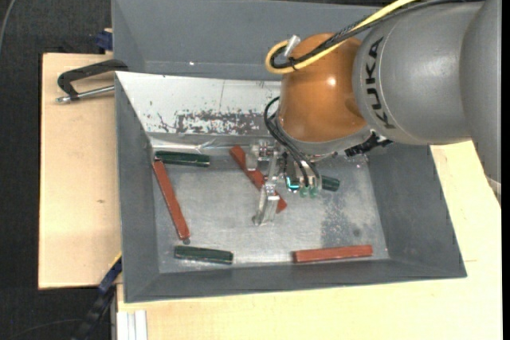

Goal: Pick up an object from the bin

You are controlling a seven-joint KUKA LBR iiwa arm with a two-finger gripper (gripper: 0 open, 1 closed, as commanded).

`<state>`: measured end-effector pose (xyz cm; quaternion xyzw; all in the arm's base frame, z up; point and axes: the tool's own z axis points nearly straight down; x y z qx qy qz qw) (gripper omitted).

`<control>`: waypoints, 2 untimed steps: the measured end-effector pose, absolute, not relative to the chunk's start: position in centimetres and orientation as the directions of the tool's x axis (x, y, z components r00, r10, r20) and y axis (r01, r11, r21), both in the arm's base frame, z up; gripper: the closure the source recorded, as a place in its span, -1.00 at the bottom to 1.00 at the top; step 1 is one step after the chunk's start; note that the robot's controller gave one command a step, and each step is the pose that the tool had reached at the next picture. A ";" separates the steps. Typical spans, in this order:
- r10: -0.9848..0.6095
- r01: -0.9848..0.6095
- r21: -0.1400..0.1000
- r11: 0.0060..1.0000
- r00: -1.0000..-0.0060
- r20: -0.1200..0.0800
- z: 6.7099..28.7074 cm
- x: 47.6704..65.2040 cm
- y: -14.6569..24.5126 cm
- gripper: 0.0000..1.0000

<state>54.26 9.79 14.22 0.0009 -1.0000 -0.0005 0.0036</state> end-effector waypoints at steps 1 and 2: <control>-0.193 -0.193 -0.001 0.981 -0.981 -0.001 7.7 58.1 0.8 -1.00; -0.143 -0.143 -0.003 0.990 -0.990 0.000 7.1 57.5 -7.8 -1.00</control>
Offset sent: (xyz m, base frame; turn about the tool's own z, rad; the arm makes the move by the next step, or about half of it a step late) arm 0.0379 -0.0876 -0.0651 -0.1960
